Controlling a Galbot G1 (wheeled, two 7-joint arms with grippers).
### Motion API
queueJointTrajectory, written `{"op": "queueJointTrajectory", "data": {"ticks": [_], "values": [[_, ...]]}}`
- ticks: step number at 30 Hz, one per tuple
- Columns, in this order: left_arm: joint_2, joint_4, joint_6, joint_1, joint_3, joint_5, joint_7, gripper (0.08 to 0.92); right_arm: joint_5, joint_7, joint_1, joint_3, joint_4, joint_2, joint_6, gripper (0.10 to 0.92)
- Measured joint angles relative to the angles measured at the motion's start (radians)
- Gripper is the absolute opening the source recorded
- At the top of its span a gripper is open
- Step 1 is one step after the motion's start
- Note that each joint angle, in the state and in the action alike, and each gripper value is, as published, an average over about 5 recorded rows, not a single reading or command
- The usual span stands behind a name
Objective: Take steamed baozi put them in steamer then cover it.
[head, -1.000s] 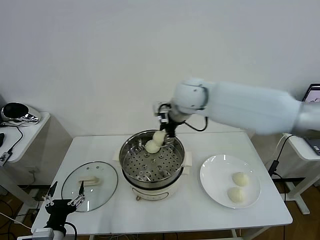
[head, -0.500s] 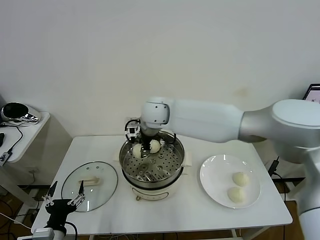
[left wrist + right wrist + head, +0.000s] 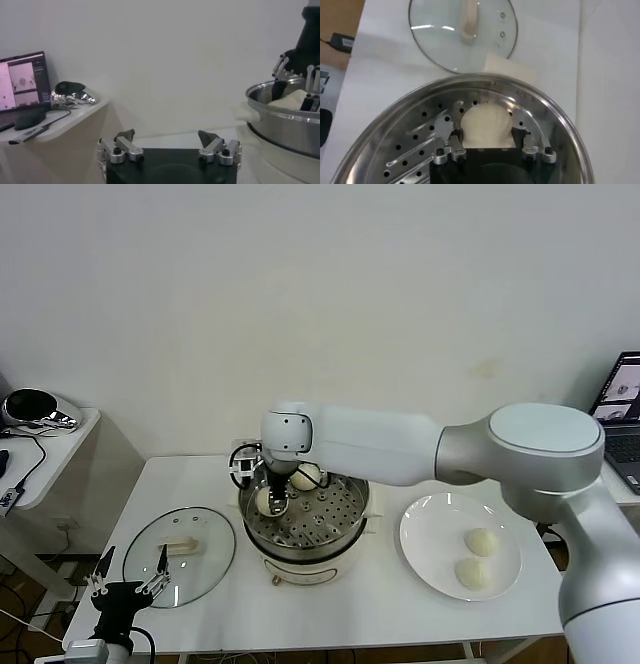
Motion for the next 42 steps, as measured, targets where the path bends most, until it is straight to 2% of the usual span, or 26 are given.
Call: {"op": "queueJointTrajectory", "data": {"ticks": [3, 9, 17, 24, 31, 42], "values": [[0.0, 0.0, 0.0, 0.0, -0.002, -0.001, 0.0, 0.823, 0.004, -0.011, 0.02, 0.0, 0.013, -0.017, -0.001, 0.813], [0.005, 0.0, 0.002, -0.006, 0.003, 0.0, 0.001, 0.823, 0.027, -0.043, 0.103, -0.011, 0.086, -0.099, -0.001, 0.823], [0.015, 0.003, 0.006, -0.017, 0.02, 0.005, 0.003, 0.823, 0.003, -0.133, 0.23, -0.053, 0.269, -0.34, 0.032, 0.823], [0.013, -0.003, 0.006, -0.01, 0.035, 0.021, 0.004, 0.823, -0.129, -0.246, 0.26, -0.082, 0.411, -0.609, 0.145, 0.823], [0.005, -0.005, 0.007, 0.004, 0.047, 0.04, 0.005, 0.823, -0.288, -0.298, 0.18, -0.047, 0.48, -0.831, 0.259, 0.823], [-0.014, -0.018, 0.009, 0.027, 0.046, 0.064, 0.004, 0.823, -0.517, -0.312, -0.146, 0.168, 0.506, -1.007, 0.369, 0.823]]}}
